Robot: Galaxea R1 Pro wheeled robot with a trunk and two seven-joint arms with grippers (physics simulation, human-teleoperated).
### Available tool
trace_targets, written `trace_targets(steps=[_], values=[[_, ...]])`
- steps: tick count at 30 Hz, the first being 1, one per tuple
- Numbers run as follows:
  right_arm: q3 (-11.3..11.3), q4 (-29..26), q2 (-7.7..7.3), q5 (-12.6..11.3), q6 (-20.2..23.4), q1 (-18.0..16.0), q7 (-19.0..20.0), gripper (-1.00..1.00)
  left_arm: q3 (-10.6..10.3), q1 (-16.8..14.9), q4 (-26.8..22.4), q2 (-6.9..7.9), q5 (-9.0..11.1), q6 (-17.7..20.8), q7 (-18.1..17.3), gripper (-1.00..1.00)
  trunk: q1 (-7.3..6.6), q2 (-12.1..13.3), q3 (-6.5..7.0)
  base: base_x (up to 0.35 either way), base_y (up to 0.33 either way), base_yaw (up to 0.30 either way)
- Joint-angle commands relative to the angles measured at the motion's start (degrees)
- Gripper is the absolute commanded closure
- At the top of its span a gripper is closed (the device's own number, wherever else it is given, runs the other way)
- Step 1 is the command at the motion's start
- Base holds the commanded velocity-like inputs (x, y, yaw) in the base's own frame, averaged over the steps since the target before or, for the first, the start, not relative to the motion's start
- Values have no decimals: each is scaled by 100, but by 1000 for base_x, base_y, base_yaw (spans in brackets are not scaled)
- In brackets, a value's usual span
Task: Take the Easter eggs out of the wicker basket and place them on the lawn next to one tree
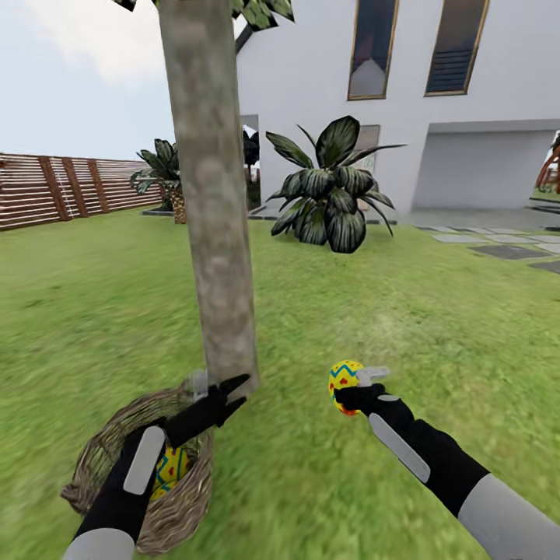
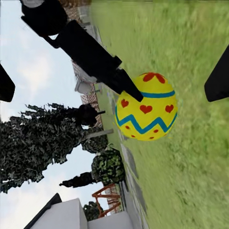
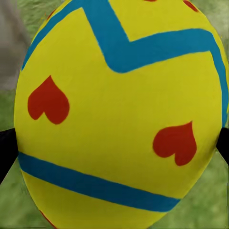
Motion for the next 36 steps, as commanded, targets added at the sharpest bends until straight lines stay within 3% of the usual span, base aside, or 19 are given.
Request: trace_targets(steps=[1,3,5,7,9,11,13,17,23,28,34,35,36], values=[[35,182,90,124,0,-6,-58,100,-31,0,8,-47,-21,10,-19,-100,0,-3,-1,137,-318,262],[35,889,414,767,-6,-6,-55,100,-65,5,145,-77,-24,-62,-4,-100,0,-3,4,142,-315,278],[40,1640,538,1092,-131,-6,-21,100,-53,6,193,-52,-19,-129,8,-100,0,-3,6,152,-309,292],[33,2175,606,1184,-550,-6,-2,100,-14,6,194,-15,-14,-131,-8,-100,0,-3,6,192,-283,297],[47,2446,826,1220,-796,-6,2,100,22,6,234,-8,-10,-148,-31,-100,0,-3,6,211,-193,298],[48,2632,984,1386,-849,-6,-4,100,30,6,336,-9,18,-157,-103,-100,0,-3,6,69,-52,298],[46,2685,1059,1469,-862,-6,0,100,26,6,412,-6,310,-153,-497,-100,0,-3,6,11,-8,298],[57,2693,1196,1471,-864,-6,7,100,7,14,575,-21,412,-151,-643,-100,0,-3,6,-40,-1,298],[50,2684,1206,1507,-892,-6,12,100,-8,15,676,-56,413,-151,-647,-100,0,-3,6,-5,-23,190],[46,2692,1189,1505,-1202,-6,12,100,-11,15,678,-70,413,-151,-642,-100,0,-3,6,-92,-267,5],[54,2686,1210,1484,-1256,-3,31,100,-3,15,678,-75,417,-151,-647,-100,0,-3,6,-32,-286,0],[56,2685,1203,1484,-1258,-5,112,100,-3,15,678,-77,417,-151,-647,-100,0,-3,6,5,-71,0],[90,2685,1184,1507,-1259,-5,433,100,-6,17,678,-79,415,-151,-647,-100,0,-3,6,2,-29,0]])
